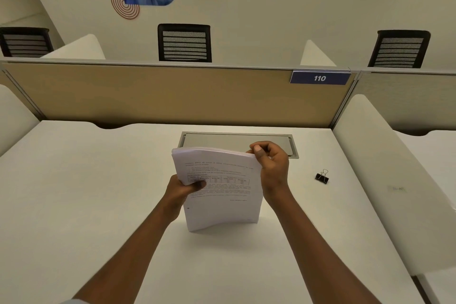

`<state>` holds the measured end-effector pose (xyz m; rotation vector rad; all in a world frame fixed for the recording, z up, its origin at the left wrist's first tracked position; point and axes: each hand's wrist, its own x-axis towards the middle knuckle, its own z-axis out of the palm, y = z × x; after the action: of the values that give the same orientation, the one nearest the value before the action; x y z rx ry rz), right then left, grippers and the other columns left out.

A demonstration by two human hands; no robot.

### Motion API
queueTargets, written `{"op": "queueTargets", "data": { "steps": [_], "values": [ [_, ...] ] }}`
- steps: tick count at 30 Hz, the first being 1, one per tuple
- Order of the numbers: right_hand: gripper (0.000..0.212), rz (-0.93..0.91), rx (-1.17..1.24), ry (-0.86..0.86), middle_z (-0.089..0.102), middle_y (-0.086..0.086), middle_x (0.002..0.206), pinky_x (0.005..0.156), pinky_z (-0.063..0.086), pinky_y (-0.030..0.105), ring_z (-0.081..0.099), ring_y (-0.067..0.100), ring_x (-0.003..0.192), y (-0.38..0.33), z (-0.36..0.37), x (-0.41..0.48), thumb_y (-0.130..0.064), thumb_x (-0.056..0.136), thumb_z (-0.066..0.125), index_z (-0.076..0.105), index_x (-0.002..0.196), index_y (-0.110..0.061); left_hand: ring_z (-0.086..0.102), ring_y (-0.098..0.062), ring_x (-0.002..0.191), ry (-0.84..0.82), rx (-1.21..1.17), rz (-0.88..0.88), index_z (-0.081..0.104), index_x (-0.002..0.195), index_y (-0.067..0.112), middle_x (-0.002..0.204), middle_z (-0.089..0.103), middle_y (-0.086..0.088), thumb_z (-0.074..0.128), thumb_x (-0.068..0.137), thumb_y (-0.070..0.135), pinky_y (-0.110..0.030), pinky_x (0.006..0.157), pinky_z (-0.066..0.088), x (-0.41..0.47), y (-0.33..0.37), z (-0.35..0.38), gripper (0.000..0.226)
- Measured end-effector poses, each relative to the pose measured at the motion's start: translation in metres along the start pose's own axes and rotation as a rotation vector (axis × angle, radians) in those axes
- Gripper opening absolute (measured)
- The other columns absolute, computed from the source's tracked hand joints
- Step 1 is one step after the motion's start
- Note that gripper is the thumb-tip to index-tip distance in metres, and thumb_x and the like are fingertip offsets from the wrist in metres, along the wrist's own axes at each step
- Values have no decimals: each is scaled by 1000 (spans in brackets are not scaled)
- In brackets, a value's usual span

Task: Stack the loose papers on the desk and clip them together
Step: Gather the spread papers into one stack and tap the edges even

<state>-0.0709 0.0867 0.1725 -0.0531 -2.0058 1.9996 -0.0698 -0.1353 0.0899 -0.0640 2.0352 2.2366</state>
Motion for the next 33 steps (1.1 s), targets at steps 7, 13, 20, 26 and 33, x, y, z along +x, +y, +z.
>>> {"op": "queueTargets", "data": {
  "steps": [7, 13, 20, 26, 33],
  "values": [
    [16, 36, 47, -25, 70, 6, 74, 67, 51, 40, 65, 24, 71, -1, -1, 3, -21, 80, 51, 66, 81, -16, 66, -35, 104, -4, -1, -5, 71, 106, 22, 109, 73, -11, 92, 46, 43, -52, 89, 54, 0, -1, 2, 67],
    [46, -25, 211, -91, 72, 8, 82, 74, 51, 42, 66, 29, 80, 11, -11, -1, -43, 78, 62, 57, 107, -8, 65, -36, 106, -28, -17, -34, 71, 108, 17, 112, 72, -12, 93, 43, 46, -52, 95, 52, -4, -5, -1, 75],
    [60, -17, 22, -200, 61, 7, 109, 79, 53, 38, 60, 24, 98, 60, -27, -19, -49, 63, 74, 55, 112, -20, 65, -34, 105, 14, -40, -69, 71, 104, 22, 110, 73, -9, 91, 35, 58, -52, 94, 51, -9, -17, 1, 80],
    [29, 159, -104, -188, 72, 10, 95, 76, 57, 44, 67, 28, 87, 81, -21, -22, -11, 66, 74, 68, 93, -21, 67, -33, 102, 14, -27, -73, 73, 102, 21, 107, 75, -8, 93, 37, 50, -49, 91, 52, -7, -15, 2, 74],
    [11, 209, -187, -147, 67, 26, 79, 66, 51, 40, 58, 28, 70, 85, -17, -23, 1, 76, 71, 65, 80, 9, 70, -31, 99, 53, -64, -67, 72, 103, 18, 105, 76, -8, 92, 42, 44, -38, 80, 56, -7, -15, 4, 68]
  ]
}}
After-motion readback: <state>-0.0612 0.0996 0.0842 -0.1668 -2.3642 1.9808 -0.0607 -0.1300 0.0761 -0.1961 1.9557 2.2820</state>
